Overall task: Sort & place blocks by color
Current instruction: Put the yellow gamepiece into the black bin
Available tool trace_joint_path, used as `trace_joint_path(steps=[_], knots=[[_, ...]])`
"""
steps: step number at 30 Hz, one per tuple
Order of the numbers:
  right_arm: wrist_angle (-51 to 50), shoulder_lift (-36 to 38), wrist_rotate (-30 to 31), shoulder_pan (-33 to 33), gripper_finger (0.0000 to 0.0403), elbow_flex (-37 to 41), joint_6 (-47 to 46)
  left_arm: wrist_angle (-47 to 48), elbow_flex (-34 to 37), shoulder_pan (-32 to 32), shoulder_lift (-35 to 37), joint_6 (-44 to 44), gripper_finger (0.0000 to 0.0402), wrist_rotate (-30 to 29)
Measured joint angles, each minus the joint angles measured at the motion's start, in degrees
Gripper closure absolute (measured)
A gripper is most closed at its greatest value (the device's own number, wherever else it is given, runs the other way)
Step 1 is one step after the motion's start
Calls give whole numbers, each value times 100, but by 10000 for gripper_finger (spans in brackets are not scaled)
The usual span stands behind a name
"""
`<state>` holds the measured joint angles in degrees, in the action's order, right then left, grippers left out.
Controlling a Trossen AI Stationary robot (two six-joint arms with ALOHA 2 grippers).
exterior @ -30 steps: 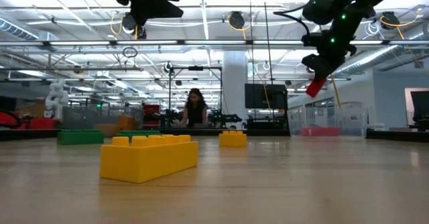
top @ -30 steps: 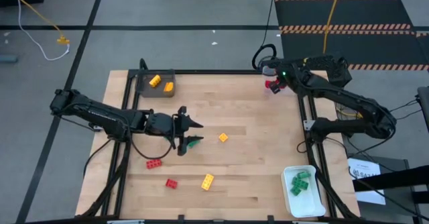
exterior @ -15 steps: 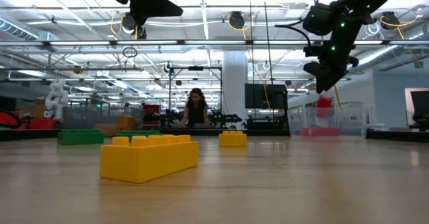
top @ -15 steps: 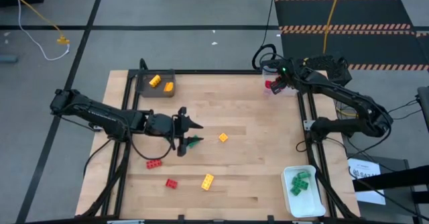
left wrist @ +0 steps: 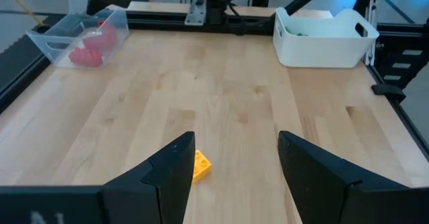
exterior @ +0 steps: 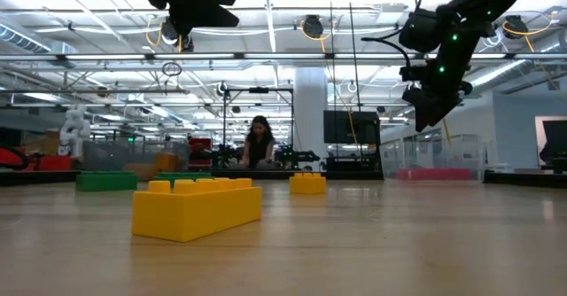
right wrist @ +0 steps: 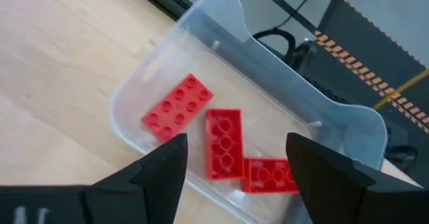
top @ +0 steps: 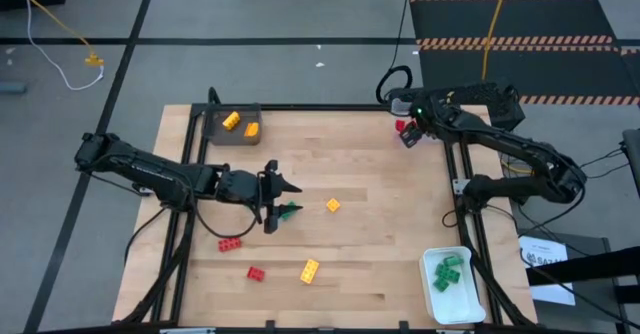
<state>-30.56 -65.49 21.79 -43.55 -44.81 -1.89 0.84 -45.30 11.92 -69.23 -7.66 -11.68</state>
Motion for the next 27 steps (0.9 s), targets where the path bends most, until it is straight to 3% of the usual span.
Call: trace_joint_path(steps=[5,13,22,27], knots=[[357,88,-393,317,157,10,24,68,0,0,0,-24,186,0],[1642,477,-2055,1123,156,10,-505,68,0,0,0,-11,186,-12],[1797,197,-2027,3059,156,43,-723,68,0,-14,0,-147,186,-66],[3772,-79,-2013,4039,156,829,-1176,68,0,-30,0,-266,186,-151]])
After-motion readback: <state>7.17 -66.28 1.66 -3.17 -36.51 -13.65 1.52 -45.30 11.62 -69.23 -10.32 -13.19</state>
